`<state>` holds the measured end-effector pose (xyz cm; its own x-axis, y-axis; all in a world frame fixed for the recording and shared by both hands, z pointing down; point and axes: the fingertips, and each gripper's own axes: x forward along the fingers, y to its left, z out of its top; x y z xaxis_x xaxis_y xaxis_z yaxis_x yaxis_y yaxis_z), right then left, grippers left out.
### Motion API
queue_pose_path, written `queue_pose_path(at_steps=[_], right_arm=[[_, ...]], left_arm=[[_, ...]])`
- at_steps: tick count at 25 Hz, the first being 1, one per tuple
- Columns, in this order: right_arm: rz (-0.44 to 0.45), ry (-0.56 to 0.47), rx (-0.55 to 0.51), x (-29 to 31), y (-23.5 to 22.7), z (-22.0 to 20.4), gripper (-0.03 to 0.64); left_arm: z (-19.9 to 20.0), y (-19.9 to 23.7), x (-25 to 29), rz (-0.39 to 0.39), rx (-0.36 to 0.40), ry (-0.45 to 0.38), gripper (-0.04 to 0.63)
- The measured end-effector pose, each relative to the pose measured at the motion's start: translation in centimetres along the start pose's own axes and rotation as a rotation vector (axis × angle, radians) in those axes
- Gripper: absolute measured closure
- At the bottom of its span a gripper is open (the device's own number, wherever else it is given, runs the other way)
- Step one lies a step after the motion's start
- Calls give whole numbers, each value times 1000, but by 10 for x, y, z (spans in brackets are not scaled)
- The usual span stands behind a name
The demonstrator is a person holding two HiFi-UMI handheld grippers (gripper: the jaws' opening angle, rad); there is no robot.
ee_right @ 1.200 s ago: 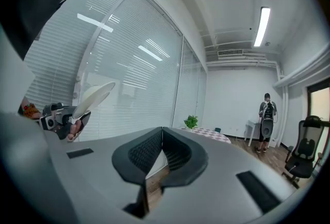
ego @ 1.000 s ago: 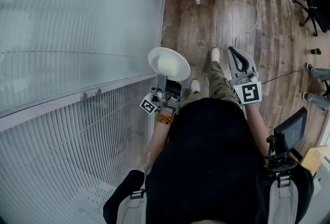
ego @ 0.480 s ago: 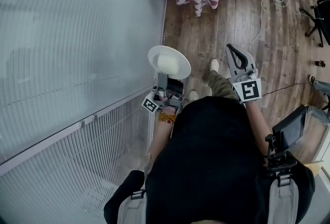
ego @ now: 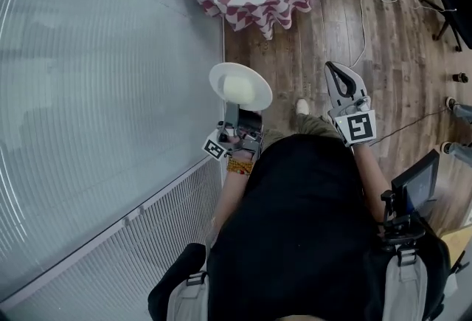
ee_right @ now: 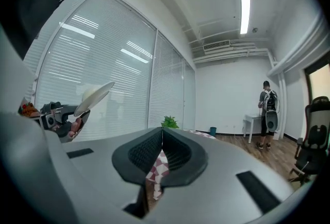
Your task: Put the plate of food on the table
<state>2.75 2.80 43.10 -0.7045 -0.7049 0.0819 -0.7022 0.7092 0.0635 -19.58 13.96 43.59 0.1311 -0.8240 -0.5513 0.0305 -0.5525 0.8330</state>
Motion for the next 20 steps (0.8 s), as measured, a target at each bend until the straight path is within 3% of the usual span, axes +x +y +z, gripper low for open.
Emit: queue_pose_path(at_steps=[6,14,20], right_arm=[[-73,48,36,6,-57,-20,606],[-126,67,19,25,-84,-27,607],[-220,97,24,53,-147,-17,606]], left_arm=[[-15,29,51,7,-24,33,578],[2,79,81,25,-81,34,578],[10,129,174,41,-135,85,578]])
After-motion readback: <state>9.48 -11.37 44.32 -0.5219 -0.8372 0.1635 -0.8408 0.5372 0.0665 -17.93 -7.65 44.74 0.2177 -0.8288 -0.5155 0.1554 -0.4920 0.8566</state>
